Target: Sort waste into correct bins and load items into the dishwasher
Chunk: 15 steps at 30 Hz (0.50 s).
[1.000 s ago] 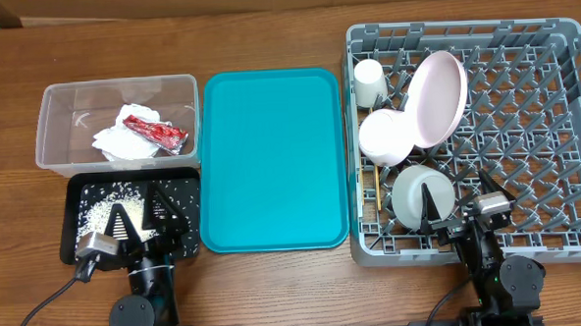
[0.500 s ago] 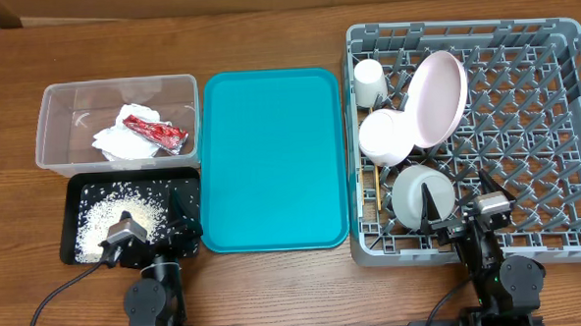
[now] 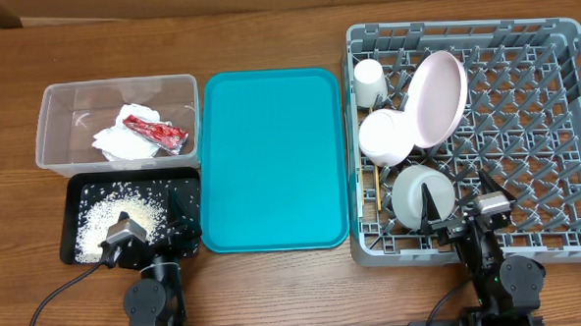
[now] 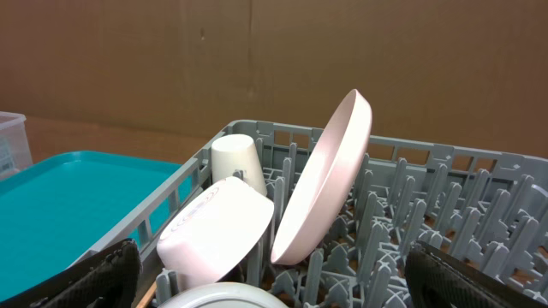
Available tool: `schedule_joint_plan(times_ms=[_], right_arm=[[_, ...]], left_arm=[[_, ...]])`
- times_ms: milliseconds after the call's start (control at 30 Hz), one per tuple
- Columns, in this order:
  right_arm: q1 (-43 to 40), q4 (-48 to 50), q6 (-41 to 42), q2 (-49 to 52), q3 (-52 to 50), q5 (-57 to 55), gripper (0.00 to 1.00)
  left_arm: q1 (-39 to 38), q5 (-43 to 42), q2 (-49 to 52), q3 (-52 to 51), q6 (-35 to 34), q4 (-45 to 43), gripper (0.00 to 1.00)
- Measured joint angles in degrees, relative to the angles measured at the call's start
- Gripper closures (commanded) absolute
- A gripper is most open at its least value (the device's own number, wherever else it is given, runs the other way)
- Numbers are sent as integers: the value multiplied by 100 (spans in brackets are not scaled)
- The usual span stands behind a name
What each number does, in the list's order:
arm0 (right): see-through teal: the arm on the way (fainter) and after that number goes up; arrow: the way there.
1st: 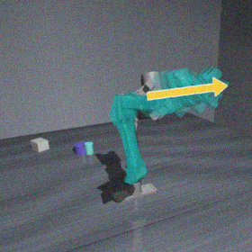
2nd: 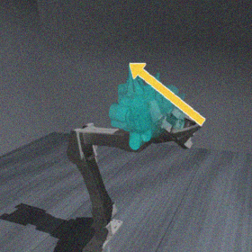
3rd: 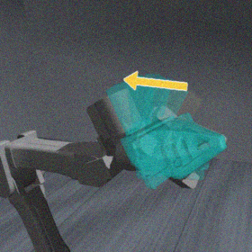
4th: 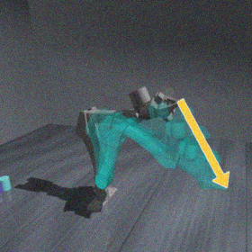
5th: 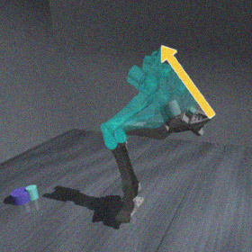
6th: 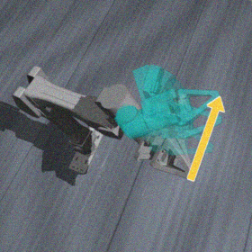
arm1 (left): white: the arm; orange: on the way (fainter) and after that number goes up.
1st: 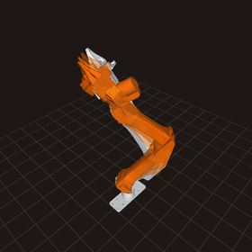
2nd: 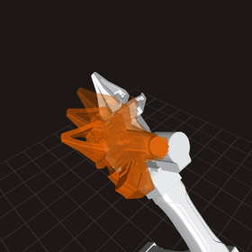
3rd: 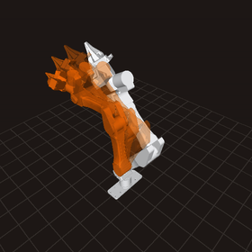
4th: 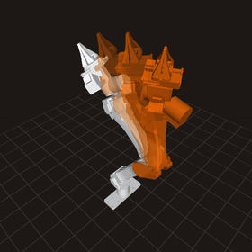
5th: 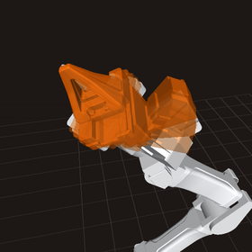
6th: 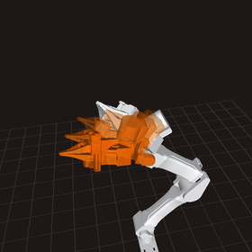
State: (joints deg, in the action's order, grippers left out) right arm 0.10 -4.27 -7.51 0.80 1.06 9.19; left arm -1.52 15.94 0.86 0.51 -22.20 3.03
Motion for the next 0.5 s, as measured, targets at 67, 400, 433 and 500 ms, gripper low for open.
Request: schedule_joint_plan(times_ms=[67,400,433,500], right_arm=[[0,-2,0,0,0,-2,0],[0,-2,-2,0,0,-2,0],[0,0,-2,0,0,2,0],[0,-2,0,0,0,2,0]], left_arm=[[0,13,0,0,22,0,0],[0,-387,0,-4,1257,-203,0],[0,-527,-2,-2,1554,-280,0],[0,-704,0,-2,1989,-245,0]])
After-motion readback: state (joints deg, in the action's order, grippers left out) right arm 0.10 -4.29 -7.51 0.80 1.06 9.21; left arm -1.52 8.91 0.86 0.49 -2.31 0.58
